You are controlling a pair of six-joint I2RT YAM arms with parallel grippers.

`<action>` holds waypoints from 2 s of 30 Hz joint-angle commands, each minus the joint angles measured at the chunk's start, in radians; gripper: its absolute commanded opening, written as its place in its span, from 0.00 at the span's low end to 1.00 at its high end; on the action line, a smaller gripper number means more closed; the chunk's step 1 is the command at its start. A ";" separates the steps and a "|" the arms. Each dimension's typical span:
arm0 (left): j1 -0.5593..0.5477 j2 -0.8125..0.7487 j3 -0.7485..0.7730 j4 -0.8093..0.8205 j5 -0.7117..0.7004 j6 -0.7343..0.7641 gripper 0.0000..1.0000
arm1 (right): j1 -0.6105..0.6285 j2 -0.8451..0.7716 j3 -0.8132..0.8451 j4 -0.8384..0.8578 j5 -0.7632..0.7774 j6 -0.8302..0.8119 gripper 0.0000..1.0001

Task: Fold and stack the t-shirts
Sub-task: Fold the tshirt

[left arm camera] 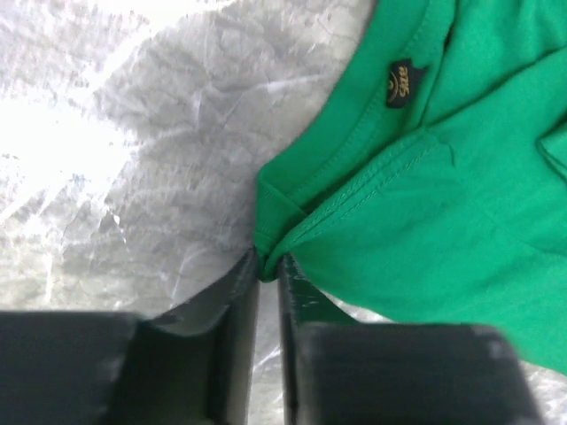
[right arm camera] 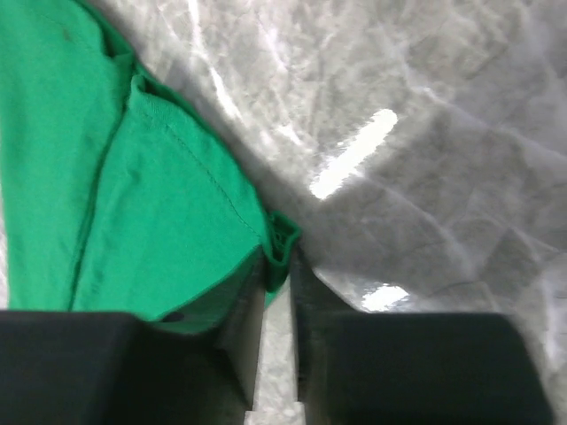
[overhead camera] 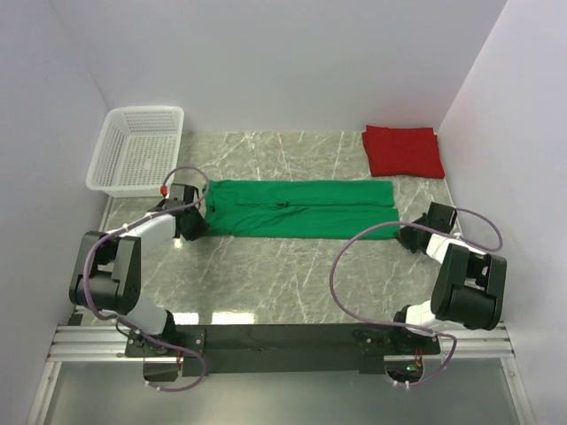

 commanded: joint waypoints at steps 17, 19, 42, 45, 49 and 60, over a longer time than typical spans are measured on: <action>0.009 -0.028 0.035 -0.189 -0.110 0.089 0.01 | -0.091 -0.087 0.068 -0.278 0.062 -0.097 0.00; 0.009 -0.037 0.015 -0.184 -0.104 0.083 0.02 | -0.093 -0.097 0.050 -0.297 0.061 -0.100 0.00; -0.217 -0.257 0.236 -0.341 -0.216 0.053 0.76 | 0.389 -0.271 0.169 -0.414 0.251 -0.231 0.50; -0.273 -0.199 0.262 -0.307 -0.199 0.027 0.72 | 0.488 -0.191 0.209 -0.401 0.253 -0.252 0.49; -0.319 -0.093 0.303 -0.276 -0.174 0.006 0.68 | 0.579 -0.041 0.298 -0.438 0.271 -0.287 0.49; -0.322 0.182 0.401 -0.189 -0.212 0.020 0.56 | 0.711 0.208 0.418 -0.505 0.311 -0.349 0.49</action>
